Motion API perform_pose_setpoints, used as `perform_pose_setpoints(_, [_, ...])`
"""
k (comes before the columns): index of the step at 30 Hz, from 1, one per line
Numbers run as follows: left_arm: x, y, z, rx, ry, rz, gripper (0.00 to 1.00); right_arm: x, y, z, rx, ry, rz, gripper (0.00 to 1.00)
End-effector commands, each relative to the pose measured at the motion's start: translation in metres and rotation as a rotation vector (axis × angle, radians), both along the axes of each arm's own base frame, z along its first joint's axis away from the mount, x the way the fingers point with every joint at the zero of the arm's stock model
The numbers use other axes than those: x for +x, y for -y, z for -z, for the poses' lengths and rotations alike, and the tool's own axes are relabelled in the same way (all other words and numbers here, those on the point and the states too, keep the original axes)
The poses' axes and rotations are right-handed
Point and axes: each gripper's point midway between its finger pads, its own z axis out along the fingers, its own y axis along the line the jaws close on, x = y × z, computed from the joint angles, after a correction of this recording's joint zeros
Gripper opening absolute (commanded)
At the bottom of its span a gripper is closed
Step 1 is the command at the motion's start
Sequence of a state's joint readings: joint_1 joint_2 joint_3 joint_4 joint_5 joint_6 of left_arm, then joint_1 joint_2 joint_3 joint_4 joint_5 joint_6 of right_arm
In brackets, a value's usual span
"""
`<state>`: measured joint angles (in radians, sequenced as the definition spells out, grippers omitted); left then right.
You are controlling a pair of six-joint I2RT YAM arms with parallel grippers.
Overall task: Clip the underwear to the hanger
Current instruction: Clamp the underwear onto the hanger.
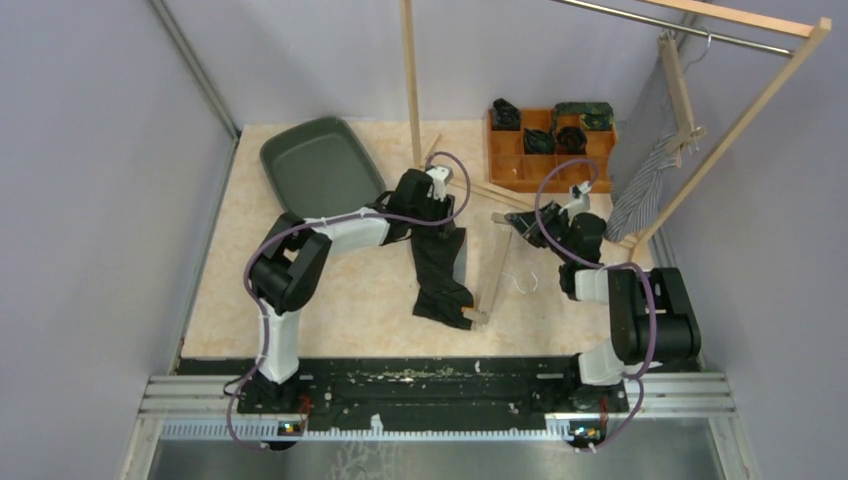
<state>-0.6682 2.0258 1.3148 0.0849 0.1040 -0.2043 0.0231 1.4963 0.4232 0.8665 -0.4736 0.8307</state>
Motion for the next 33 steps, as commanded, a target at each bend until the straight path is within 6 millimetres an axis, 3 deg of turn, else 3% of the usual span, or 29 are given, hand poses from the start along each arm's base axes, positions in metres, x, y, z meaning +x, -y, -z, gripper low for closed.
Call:
perform_pose_setpoints(1, [-0.002,-0.001,0.006,0.119,0.045,0.034,0.57,-0.001,0.0,-0.021,-0.014,0.089,-0.017,0.0])
perform_pose_setpoints(7, [-0.009,0.008,0.024,0.194,0.064,0.068,0.56,-0.003,0.0,-0.021,-0.014,0.089,-0.018,0.0])
perform_pose_setpoints(13, [-0.018,0.011,0.039,0.215,0.044,0.096,0.48,-0.006,0.001,-0.018,-0.016,0.082,-0.013,0.0])
perform_pose_setpoints(15, [-0.022,0.011,0.048,0.227,0.032,0.102,0.41,-0.006,0.001,-0.018,-0.017,0.08,-0.012,0.0])
perform_pose_setpoints(18, [-0.022,0.009,0.051,0.226,0.027,0.074,0.16,-0.008,0.001,-0.015,-0.019,0.073,-0.011,0.0])
perform_pose_setpoints(20, [-0.021,0.009,0.041,0.194,0.048,0.054,0.02,-0.008,0.001,-0.014,-0.019,0.071,-0.014,0.0])
perform_pose_setpoints(21, [-0.019,0.01,0.032,0.171,0.069,0.042,0.0,-0.008,0.001,-0.013,-0.019,0.07,-0.015,0.0])
perform_pose_setpoints(26, [-0.014,0.017,-0.023,0.038,0.168,0.012,0.0,-0.011,-0.003,-0.011,-0.017,0.068,-0.034,0.0])
perform_pose_setpoints(33, [-0.009,0.028,-0.071,-0.069,0.217,0.001,0.0,-0.012,-0.012,-0.01,-0.034,0.071,-0.068,0.0])
